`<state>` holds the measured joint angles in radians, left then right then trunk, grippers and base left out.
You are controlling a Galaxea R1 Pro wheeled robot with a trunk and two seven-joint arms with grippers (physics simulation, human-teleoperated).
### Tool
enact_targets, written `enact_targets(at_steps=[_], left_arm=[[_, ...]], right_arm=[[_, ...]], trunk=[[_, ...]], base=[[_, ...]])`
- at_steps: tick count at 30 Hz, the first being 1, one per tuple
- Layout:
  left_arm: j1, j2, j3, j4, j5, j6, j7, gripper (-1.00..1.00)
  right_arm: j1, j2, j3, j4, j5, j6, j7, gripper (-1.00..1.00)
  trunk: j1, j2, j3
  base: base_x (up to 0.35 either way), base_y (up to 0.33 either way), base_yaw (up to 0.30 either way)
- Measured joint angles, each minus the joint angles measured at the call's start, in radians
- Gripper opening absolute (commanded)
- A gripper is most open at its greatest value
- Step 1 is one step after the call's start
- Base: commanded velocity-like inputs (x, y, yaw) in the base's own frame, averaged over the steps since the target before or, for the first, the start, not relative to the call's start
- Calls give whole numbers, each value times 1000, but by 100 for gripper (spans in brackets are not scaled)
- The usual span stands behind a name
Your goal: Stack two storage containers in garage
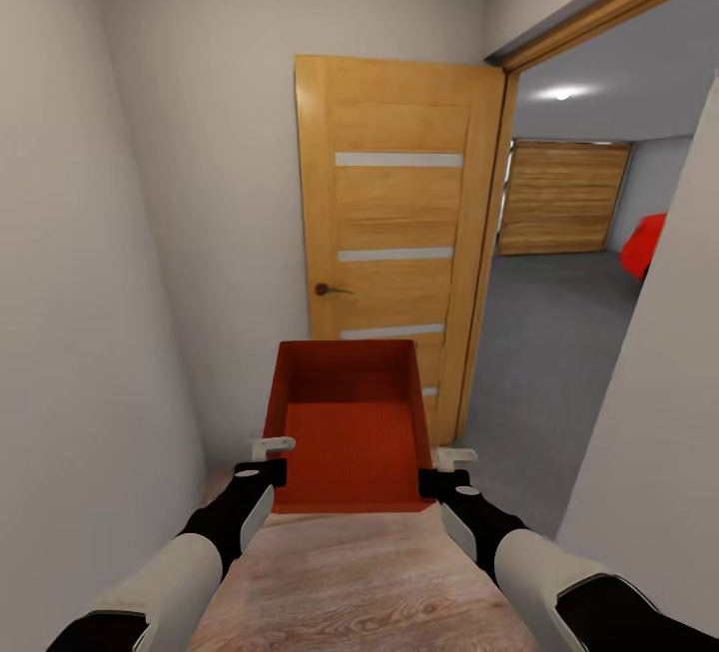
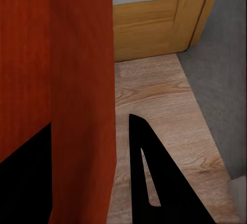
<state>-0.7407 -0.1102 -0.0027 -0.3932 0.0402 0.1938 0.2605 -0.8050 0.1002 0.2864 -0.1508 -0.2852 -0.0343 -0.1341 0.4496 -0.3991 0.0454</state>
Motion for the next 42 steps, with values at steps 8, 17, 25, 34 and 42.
enact_targets(at_steps=[8, 17, 25, 34, 42], left_arm=[[0, 0, 1, 0, 0, 0, 0, -100], [0, -2, -1, 0, 0, 1, 3, -100], [0, 0, 0, 0, 0, 0, 0, -100], [0, -3, -1, 0, 0, 0, 5, -100], [0, 0, 1, -1, -1, 1, 0, -100]], right_arm=[[0, 0, 0, 0, 0, 0, 0, -100], [0, -2, 0, 0, -1, 1, 3, -100], [0, 0, 0, 0, 0, 0, 0, -100], [0, -3, 0, 0, 0, 0, 4, -100], [0, 0, 0, 0, 0, -1, 0, -100]], trunk=[[0, 0, 0], [0, 0, 0], [-1, 0, 0], [0, 0, 0], [0, 0, 0]], base=[[0, 0, -283], [154, 60, -283], [289, 156, -283], [119, 41, -216], [5, 1, -18]])
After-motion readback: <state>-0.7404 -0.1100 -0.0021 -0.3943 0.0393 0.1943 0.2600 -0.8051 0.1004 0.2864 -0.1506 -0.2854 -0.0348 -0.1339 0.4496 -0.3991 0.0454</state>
